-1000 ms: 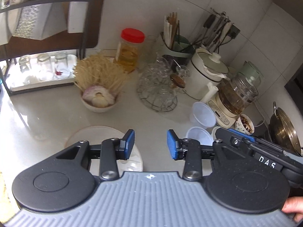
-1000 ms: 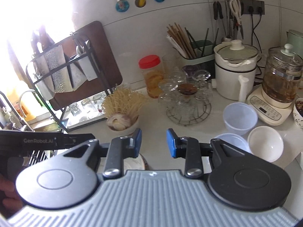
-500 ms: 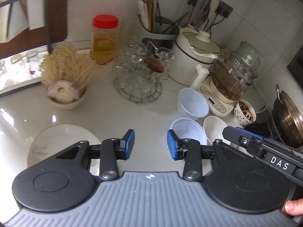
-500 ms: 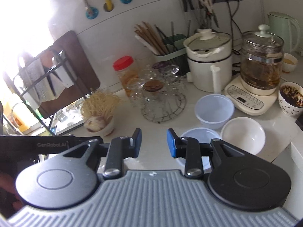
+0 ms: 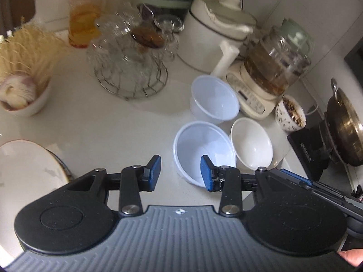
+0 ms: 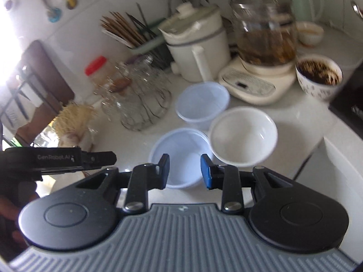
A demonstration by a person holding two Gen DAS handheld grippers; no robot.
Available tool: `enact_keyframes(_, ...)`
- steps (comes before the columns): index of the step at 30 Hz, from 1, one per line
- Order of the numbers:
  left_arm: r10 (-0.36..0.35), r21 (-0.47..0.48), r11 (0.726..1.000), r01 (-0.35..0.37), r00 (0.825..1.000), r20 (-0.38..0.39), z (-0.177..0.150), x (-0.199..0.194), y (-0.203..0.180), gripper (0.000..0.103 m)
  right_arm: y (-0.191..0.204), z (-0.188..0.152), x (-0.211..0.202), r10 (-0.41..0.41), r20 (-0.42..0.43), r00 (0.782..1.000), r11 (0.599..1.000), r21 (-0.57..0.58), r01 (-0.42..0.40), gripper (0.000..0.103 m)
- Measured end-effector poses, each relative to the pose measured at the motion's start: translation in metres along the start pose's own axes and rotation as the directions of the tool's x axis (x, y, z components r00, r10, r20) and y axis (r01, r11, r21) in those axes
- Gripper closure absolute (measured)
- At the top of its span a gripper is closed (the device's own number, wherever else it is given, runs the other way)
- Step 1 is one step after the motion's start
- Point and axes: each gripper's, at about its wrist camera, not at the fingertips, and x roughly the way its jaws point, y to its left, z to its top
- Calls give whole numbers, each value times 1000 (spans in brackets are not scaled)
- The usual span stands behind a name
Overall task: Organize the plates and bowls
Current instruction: 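Move both grippers toward the translucent plastic bowls by the kettle base, then close both grippers on the rim of a translucent plastic bowl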
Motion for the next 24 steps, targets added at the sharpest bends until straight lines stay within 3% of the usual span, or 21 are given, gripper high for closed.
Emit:
enact_keyframes(9, 16, -39, 999, -18, 998, -63, -6, 40, -2, 48, -41, -5, 27, 15, -95, 995, 989, 149, 0, 68)
enact_keyframes(11, 26, -42, 999, -29, 997, -77, -7, 47, -2, 47, -47, -7, 33, 44, -111, 993, 984, 176, -24, 47)
enact_keyframes(12, 31, -44, 998, -35, 996, -82, -8, 51, -1, 47, -50, -9, 35, 60, -107, 992, 982, 186, -40, 42)
enact_keyframes(17, 39, -56, 997, -45, 994, -98, -8, 63, 3, 47, -61, -15, 51, 133, -152, 979, 960, 266, -89, 41)
enact_keyframes(19, 70, -50, 996, -74, 994, -89, -8, 67, 3, 47, -61, -17, 54, 148, -160, 976, 955, 279, -99, 41)
enact_keyframes(24, 66, -56, 996, -71, 994, -81, -5, 73, 8, 47, -65, -18, 65, 171, -164, 972, 938, 327, -110, 43)
